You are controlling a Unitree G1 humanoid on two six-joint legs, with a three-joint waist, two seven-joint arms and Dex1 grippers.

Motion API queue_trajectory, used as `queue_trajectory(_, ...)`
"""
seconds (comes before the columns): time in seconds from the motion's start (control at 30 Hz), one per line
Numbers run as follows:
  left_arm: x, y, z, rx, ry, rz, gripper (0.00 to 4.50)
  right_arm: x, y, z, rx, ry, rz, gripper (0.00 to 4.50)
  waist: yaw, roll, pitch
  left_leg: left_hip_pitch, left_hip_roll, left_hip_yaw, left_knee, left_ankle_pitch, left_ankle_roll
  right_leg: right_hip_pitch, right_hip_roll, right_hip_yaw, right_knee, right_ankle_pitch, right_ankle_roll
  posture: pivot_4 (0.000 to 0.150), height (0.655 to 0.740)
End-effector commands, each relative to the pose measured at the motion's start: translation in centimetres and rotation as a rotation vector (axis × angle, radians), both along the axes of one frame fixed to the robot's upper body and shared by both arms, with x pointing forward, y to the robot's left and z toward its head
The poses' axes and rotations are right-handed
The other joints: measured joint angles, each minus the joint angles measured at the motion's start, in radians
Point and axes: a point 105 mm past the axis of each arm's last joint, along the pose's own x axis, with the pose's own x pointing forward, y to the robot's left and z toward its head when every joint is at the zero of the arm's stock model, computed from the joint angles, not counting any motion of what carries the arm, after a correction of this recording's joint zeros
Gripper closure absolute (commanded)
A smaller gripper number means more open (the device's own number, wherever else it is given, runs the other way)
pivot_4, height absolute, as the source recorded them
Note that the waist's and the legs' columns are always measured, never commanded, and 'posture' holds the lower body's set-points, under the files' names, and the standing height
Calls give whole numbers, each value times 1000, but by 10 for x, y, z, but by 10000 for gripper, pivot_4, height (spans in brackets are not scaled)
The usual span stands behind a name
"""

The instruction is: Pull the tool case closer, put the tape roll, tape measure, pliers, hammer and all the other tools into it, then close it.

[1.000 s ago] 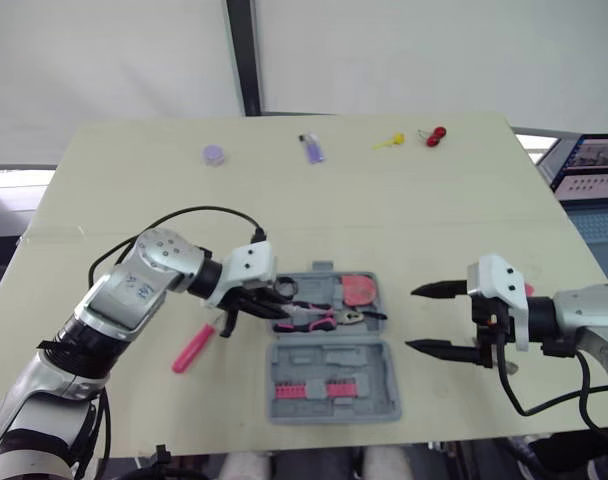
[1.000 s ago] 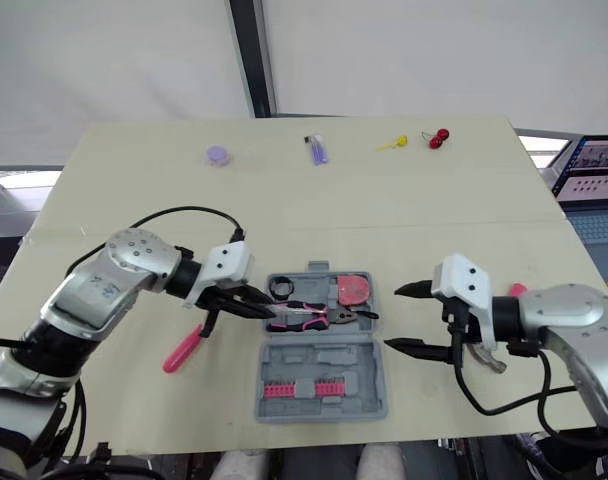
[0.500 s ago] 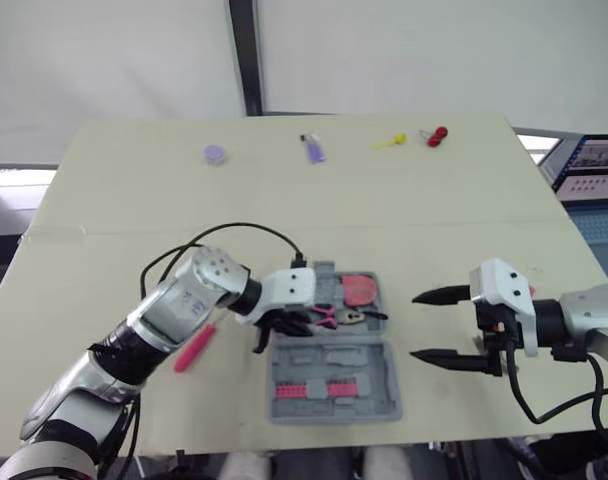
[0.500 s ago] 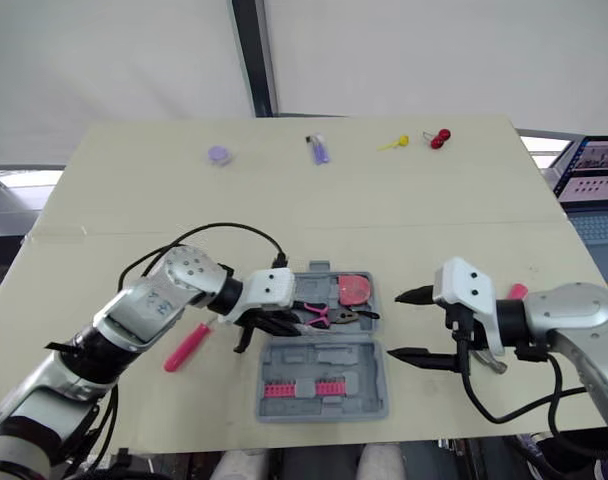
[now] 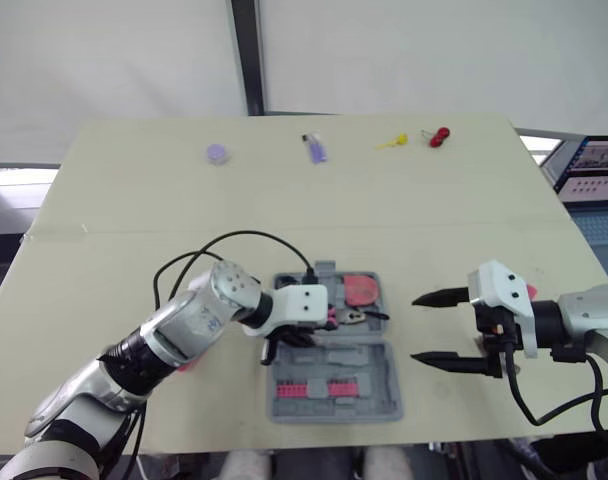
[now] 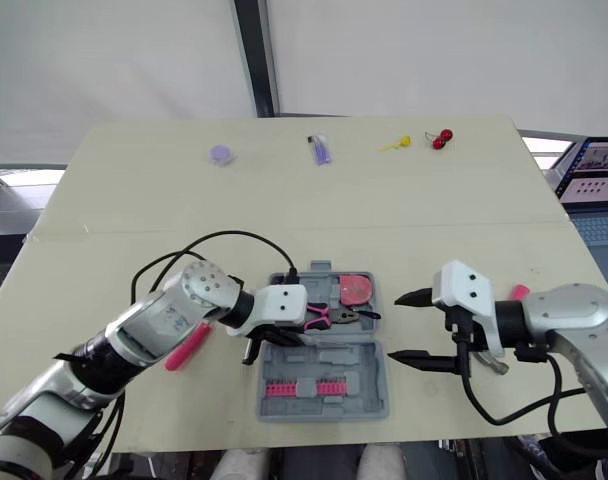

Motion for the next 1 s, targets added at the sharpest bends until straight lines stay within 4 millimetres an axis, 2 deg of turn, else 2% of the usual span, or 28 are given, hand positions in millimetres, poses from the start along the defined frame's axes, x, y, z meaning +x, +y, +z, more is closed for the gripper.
queue_trajectory(0.03, -10, -10, 4, -10, -26, -41, 44420, -1, 0, 4, -7, -16, 22, 0, 2, 0, 0, 0, 0, 0, 0, 0, 0, 0, 0, 0, 0, 0, 0, 1500, 7400)
queue_trajectory(1.0, -7, -13, -3, 20, -17, 13, 44420, 1, -1, 9, -8, -22, 29, 0, 19, 0, 0, -3, 0, 0, 9, -2, 3, 1, 0, 0, 2, 0, 0, 1500, 7400)
